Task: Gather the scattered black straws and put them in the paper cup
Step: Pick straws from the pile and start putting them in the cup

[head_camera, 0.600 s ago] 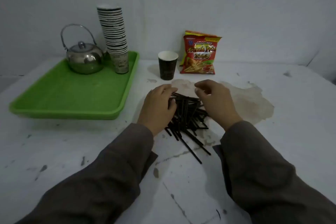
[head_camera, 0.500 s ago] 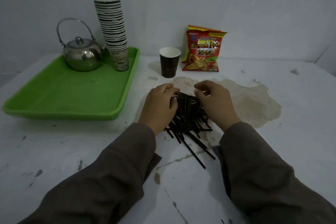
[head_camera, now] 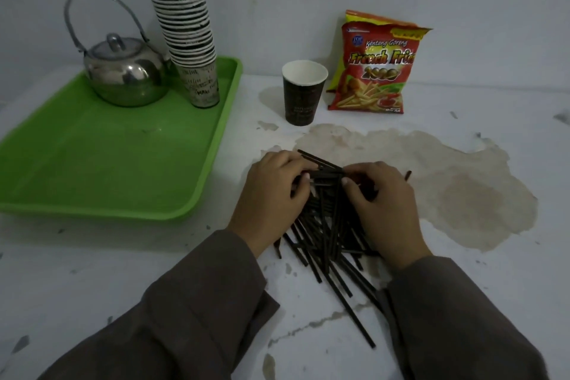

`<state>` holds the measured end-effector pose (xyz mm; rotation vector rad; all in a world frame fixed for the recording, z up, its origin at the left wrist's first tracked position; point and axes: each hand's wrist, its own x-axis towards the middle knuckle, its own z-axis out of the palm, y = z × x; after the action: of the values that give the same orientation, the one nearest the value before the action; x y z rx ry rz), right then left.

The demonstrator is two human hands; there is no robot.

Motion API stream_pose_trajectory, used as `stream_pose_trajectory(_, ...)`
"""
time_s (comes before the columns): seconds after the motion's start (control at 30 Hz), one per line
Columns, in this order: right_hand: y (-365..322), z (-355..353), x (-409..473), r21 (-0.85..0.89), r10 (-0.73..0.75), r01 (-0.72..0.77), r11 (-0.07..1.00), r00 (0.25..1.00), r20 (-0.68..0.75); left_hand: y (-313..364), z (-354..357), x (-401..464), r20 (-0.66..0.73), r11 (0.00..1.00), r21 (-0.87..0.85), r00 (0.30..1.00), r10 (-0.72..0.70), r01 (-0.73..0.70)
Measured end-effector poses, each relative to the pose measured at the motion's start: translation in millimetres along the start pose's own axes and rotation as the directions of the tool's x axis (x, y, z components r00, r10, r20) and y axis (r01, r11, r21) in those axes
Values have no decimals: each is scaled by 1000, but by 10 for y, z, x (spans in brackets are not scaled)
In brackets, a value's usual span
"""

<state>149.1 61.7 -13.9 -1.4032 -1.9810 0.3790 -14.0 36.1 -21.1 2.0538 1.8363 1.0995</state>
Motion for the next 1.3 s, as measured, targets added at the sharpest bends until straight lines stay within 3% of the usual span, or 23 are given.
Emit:
stream_pose_trajectory(0.27,-76,12,-129,-243,-64,83,966,994,89,-17,4,-20,97,996,85,995,26,-34)
stream_pose_trajectory(0.67,-122,-102,-136,-142,140,-123,982,983,117,21,-11,-26,81,982,184,996,26,-41)
stream_pose_trajectory(0.8,-155,-137,-132,-67,155,-149,987,982,105,64,-26,-40,95,972,230,995,32,-53)
stream_pose_trajectory(0.93,-177,-175,-125,29,122,-122,992,993,2,210,-79,-55,-73,957,283,994,86,-62)
stream_pose_trajectory(1.0,-185,-212,-110,124,137,-130,984,989,-52,270,-70,-72,-93,955,277,986,141,-111)
stream_pose_trajectory(1.3,-108,-324,-61,515,342,-201,833,919,-196,314,85,-134,277,932,171,923,265,-319)
